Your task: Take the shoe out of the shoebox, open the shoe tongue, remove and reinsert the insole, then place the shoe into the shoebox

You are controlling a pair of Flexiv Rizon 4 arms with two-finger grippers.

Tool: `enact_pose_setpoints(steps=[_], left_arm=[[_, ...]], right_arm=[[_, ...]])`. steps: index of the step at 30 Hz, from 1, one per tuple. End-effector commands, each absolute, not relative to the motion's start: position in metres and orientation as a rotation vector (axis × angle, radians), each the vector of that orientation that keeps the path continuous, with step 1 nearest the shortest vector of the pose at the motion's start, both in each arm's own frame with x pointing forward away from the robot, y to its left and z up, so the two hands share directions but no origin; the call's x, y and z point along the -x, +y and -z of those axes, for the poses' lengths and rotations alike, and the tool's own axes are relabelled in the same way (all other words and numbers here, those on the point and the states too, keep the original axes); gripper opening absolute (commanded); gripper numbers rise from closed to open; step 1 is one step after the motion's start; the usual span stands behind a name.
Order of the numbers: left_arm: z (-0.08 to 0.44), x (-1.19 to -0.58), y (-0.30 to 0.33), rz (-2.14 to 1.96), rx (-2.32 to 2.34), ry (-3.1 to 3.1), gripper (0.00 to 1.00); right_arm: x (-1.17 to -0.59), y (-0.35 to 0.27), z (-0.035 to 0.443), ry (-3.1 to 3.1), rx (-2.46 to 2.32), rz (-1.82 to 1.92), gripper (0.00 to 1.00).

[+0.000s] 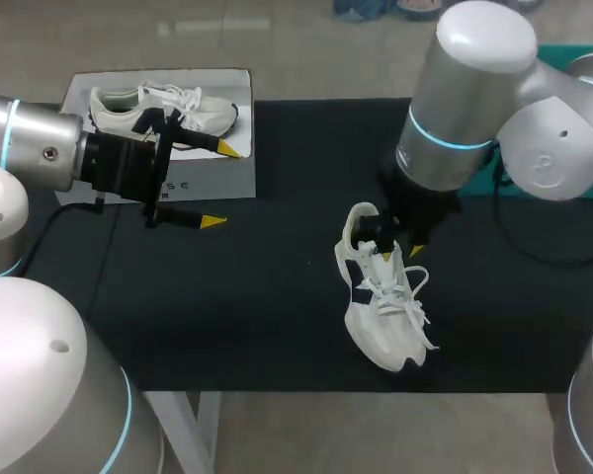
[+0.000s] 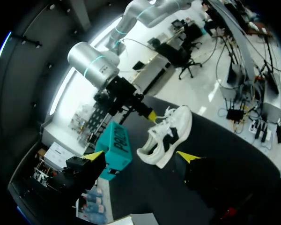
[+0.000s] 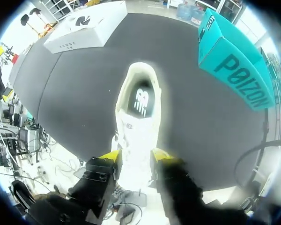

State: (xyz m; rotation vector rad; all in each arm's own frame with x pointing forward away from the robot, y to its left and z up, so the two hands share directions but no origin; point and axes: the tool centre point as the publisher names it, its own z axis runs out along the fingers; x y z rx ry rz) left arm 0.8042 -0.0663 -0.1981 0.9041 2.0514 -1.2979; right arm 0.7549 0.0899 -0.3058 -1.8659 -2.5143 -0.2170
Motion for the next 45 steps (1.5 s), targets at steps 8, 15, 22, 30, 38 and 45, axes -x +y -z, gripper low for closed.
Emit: enact_pose_setpoints(steps=[8,15,22,30,38,45], left_arm=[[0.198,-0.804,-0.067,1.295,-0.906,2.055,1.00],[0.198,-0.804,-0.067,1.295,-0.906,2.055,1.00],[0.198,-0.804,-0.067,1.295,-0.906,2.055,1.00],[0.198,-0.804,-0.067,1.295,-0.906,2.055,1.00],[0.198,-0.804,-0.067,1.295,-0.906,2.055,1.00],[0.198,-0.804,-0.067,1.295,-0.906,2.055,1.00]], right_arm=[[-0.771,0.108,0.335,-2.515,1.835,0.198,0.00],[-0.783,0.110,0.345,-2.507,1.825,0.194,0.00],[-0.783,0.106,0.336,-2.501,1.817,0.235,0.00],[-0.767,0.126,0.283,-2.792,1.101,0.332,0.00],[-0.756,0.134,0.280,-2.968,0.506,0.031,0.00],[-0.756,0.134,0.280,-2.968,0.506,0.031,0.00]])
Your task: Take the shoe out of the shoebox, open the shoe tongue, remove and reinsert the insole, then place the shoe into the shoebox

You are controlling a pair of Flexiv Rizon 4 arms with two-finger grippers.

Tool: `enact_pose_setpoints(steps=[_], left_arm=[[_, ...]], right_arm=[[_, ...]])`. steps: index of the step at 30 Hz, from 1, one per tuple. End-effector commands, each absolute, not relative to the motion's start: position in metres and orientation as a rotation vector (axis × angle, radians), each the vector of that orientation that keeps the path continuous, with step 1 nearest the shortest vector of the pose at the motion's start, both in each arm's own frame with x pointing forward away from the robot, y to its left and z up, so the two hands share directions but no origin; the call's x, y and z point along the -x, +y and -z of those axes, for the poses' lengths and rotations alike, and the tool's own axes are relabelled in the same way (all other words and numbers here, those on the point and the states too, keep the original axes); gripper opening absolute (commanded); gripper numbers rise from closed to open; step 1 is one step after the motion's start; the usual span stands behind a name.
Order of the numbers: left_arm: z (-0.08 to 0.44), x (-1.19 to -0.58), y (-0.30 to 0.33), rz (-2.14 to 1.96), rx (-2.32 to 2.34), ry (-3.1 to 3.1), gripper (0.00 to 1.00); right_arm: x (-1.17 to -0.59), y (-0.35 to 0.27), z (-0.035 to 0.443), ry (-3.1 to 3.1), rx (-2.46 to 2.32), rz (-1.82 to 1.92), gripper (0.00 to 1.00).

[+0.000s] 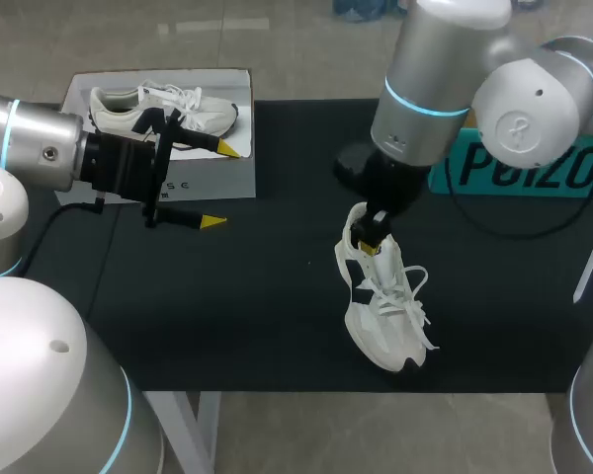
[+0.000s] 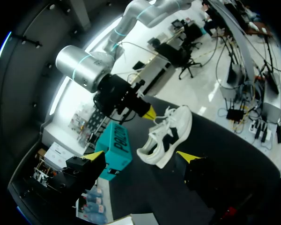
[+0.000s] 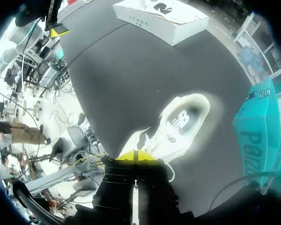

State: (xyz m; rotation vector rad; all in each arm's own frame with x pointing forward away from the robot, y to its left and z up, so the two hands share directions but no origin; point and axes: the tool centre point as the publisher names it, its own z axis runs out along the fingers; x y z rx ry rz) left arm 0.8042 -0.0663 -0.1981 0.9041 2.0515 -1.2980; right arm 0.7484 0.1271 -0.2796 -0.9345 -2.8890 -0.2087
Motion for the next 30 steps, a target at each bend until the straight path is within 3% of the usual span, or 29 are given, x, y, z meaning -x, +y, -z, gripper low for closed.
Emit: enact_pose_setpoints(steps=[1,22,30], left_arm=[[0.198,-0.804,-0.067,1.295,-0.906,2.055,1.00],[0.198,-0.804,-0.067,1.295,-0.906,2.055,1.00],[0.198,-0.804,-0.067,1.295,-0.906,2.055,1.00]], right_arm=[[-0.756,0.134,0.280,-2.968,0.506,0.031,0.00],[-0.792,0.122,0.263,-3.266,0.306,0.187,0.00],[-0.817,0.129,0.284,-3.269,0.076,0.173,0.00]])
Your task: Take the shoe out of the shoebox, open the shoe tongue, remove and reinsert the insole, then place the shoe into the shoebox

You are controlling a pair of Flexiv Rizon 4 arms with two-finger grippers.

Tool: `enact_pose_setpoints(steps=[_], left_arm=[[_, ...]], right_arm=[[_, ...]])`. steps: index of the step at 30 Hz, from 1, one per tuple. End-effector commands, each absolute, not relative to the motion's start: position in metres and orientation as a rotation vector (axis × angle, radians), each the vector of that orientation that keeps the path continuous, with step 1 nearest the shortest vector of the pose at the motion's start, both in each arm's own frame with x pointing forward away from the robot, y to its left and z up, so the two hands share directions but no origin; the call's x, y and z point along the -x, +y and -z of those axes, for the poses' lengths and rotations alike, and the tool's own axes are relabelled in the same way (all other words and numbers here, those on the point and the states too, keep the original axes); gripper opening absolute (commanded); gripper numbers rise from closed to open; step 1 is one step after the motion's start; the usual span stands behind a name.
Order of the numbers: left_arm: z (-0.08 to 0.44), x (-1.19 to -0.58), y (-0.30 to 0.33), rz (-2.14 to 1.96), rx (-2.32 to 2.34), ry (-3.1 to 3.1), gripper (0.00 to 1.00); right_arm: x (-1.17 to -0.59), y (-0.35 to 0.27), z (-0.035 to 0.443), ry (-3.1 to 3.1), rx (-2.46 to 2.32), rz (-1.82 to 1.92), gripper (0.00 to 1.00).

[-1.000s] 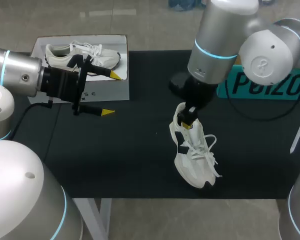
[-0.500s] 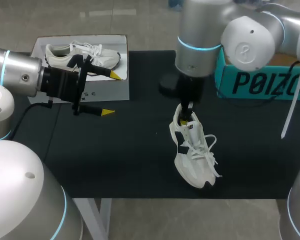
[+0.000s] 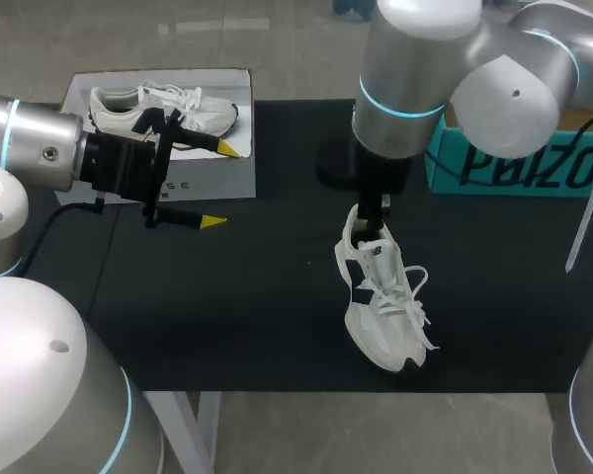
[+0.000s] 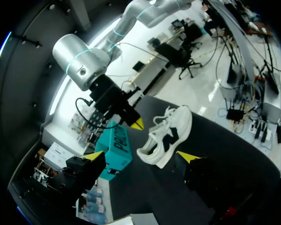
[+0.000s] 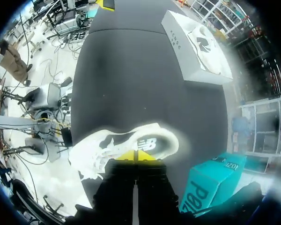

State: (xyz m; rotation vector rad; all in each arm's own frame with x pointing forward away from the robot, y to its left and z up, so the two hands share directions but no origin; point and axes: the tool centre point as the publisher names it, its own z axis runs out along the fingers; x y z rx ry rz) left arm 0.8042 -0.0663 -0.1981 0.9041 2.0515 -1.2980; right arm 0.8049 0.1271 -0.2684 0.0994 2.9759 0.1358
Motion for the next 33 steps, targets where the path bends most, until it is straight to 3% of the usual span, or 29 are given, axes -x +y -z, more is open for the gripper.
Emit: enact_pose_setpoints(steps=[1,3,5,7,11,33], left_arm=[[0.198,-0.804,-0.067,1.295,-0.906,2.055,1.00],[0.198,-0.804,-0.067,1.295,-0.906,2.055,1.00],[0.198,-0.804,-0.067,1.295,-0.906,2.055,1.00],[0.198,-0.804,-0.067,1.295,-0.906,2.055,1.00],[0.198,-0.804,-0.067,1.295,-0.906,2.055,1.00],[0.198,-0.804,-0.067,1.295,-0.906,2.055,1.00]], right_arm=[[-0.820,0.129,0.288,3.010,-0.055,-0.159,0.00],[-0.826,0.129,0.295,3.021,-0.018,-0.153,0.04],[-0.830,0.130,0.299,3.028,0.020,-0.141,0.11],[-0.837,0.129,0.304,3.034,0.042,-0.139,0.26],[-0.845,0.127,0.306,3.034,0.064,-0.135,0.37],[-0.897,0.116,0.326,3.049,0.086,-0.126,0.46]])
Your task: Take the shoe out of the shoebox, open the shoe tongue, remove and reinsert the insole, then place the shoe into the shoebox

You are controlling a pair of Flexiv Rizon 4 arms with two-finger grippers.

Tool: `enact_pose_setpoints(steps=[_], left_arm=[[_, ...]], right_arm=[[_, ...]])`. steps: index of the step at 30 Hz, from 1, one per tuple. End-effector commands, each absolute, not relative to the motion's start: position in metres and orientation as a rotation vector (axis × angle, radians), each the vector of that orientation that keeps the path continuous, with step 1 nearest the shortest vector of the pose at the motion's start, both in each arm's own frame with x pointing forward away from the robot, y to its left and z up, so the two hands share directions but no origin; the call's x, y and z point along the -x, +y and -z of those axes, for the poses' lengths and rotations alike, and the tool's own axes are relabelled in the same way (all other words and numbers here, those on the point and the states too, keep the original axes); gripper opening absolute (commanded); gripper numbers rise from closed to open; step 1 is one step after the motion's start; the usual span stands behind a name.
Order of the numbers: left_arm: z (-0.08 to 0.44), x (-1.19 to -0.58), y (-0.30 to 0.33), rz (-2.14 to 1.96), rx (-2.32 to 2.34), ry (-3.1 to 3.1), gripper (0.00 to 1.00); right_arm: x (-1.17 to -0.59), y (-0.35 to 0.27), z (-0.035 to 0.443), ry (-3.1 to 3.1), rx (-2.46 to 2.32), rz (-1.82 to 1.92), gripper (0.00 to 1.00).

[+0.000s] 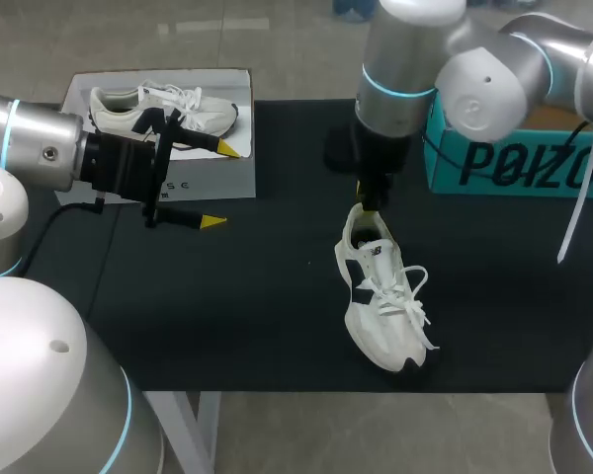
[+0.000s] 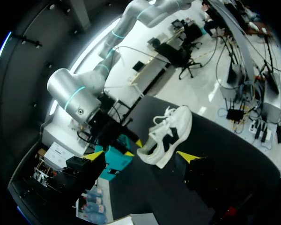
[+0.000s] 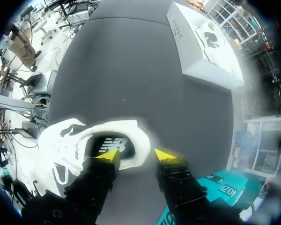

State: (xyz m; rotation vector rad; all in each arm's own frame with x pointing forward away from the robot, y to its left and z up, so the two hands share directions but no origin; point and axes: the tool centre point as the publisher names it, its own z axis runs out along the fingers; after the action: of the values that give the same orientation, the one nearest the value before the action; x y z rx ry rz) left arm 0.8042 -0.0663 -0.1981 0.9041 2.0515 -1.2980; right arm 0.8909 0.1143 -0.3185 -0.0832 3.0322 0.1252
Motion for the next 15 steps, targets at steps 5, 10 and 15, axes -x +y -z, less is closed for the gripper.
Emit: enact_pose_setpoints(steps=[5,10,15], left_arm=[[0.198,-0.804,-0.067,1.295,-0.906,2.055,1.00],[0.198,-0.804,-0.067,1.295,-0.906,2.055,1.00],[0.198,-0.804,-0.067,1.295,-0.906,2.055,1.00]], right_arm=[[-0.897,0.115,0.330,3.064,0.076,-0.131,0.45],[-0.897,0.116,0.337,3.077,0.079,-0.124,0.44],[-0.897,0.118,0.344,3.086,0.065,-0.130,0.44]])
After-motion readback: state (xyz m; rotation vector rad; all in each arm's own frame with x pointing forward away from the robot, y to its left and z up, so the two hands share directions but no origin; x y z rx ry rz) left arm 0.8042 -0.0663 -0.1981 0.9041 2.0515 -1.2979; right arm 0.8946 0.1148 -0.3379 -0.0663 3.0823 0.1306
